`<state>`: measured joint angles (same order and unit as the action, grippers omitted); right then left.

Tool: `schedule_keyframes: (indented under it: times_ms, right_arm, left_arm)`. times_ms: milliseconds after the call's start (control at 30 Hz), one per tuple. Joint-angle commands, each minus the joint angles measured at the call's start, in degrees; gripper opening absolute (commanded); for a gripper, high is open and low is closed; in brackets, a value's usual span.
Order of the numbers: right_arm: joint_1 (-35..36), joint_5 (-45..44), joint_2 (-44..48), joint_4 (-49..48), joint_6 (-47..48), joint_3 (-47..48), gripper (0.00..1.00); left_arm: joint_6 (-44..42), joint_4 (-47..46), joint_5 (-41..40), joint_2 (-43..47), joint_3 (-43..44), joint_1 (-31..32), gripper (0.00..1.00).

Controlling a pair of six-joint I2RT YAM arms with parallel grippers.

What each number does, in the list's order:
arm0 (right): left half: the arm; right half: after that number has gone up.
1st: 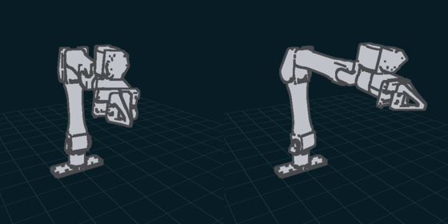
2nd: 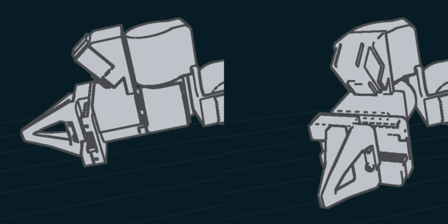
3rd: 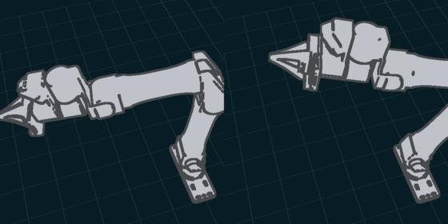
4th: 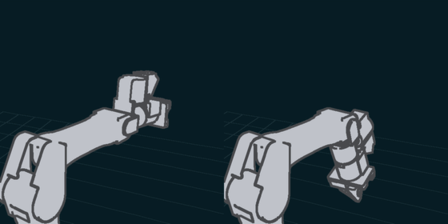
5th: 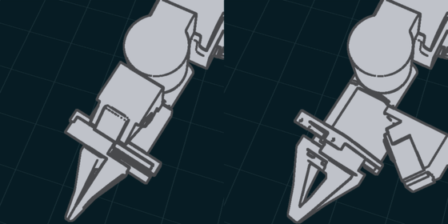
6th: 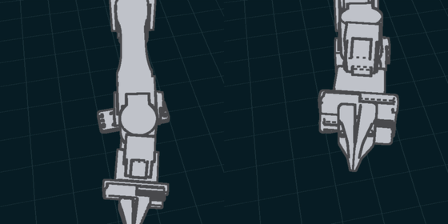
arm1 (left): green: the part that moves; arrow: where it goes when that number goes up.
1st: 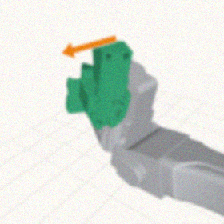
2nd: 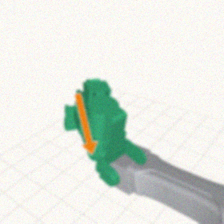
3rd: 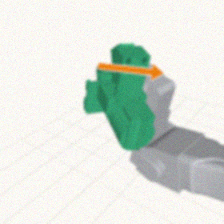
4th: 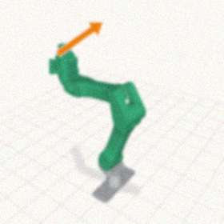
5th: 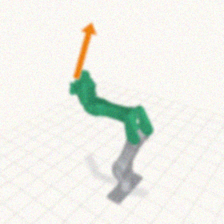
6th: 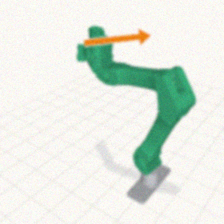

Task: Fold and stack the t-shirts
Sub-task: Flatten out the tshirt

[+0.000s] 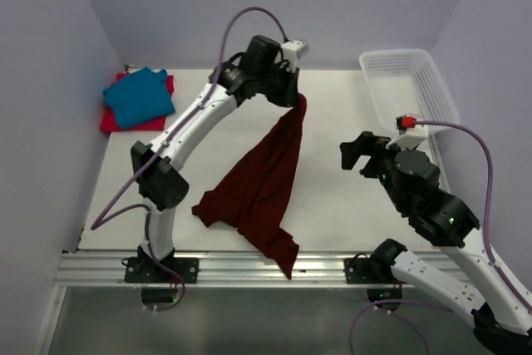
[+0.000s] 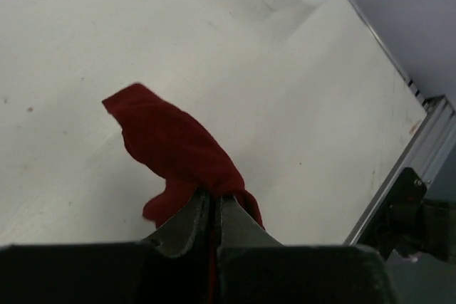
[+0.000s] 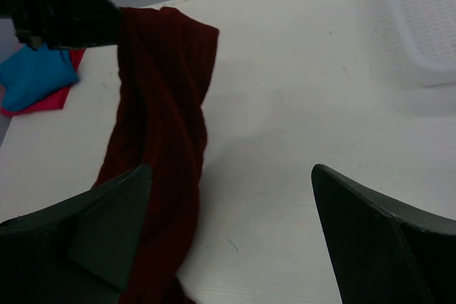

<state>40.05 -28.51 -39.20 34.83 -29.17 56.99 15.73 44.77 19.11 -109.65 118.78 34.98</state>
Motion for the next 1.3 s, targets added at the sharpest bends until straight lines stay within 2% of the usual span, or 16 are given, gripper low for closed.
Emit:
schedule_keyframes:
  times_ms: [0, 67, 100, 133, 233, 367, 467, 600, 833, 867, 967, 1167, 1267]
  right_arm:
    - [-0.15, -4.18, 2.36, 4.28, 2.18, 0.75, 0.99]
    - [-0.06, -4.71, 2.9, 4.55, 2.53, 0.75, 0.99]
    - [-0.15, -5.06, 2.81, 4.55, 2.62, 0.67, 0.99]
    - [-0.06, -5.06, 2.73, 4.46, 2.8, 0.58, 0.99]
    - [-0.06, -5.06, 2.29, 3.76, 2.98, 0.23, 0.99]
    - [-0.15, -5.59, 1.41, 3.14, 3.5, 0.66, 0.99]
    - [-0.06, -6.64, 2.1, 2.0, 3.59, 0.14, 0.99]
    - [-0.06, -7.96, 0.27, 2.35, 3.51, 0.4, 0.99]
    - [-0.15, -2.09, -10.88, 3.58, 1.49, 1.98, 0.99]
    - [-0.15, 0.62, -12.38, 3.23, 0.53, 1.9, 0.99]
    - [-0.15, 6.34, -17.39, -0.09, -1.41, -0.29, 0.99]
    - [-0.15, 12.33, -24.51, -10.11, -2.65, -6.71, 0.99]
    - [-0.15, 19.88, -29.95, -16.95, -3.17, -9.09, 0.97]
  left_arm:
    - [-9.37, 6.98, 1.13, -2.22, 17.5, 11.29, 0.0]
    - [-9.75, 4.73, -1.09, -0.23, 14.4, 14.75, 0.0]
    - [-8.53, 2.88, -1.36, 4.05, 11.41, 16.33, 0.0]
    - [-7.91, 0.77, -0.92, 6.52, 5.03, 16.43, 0.0]
    - [-7.29, -4.25, 0.75, 15.58, -3.26, 17.22, 0.0]
    - [-7.29, -1.46, 1.28, 23.05, -5.57, 19.77, 0.0]
    - [-5.54, -1.01, -2.23, 30.59, -11.36, 20.48, 0.0]
    - [-1.15, 1.19, -11.26, 40.9, -20.67, 20.48, 0.0]
    - [7.73, 11.9, -29.11, 51.89, -25.97, 20.48, 0.0]
    - [9.65, 14.26, -33.14, 53.03, -26.14, 20.48, 0.0]
    - [12.21, 17.7, -38.6, 54.88, -26.23, 20.48, 0.0]
    - [14.15, 19.47, -41.61, 57.08, -26.76, 20.48, 0.0]
    - [14.24, 19.21, -41.61, 57.26, -27.46, 20.48, 0.0]
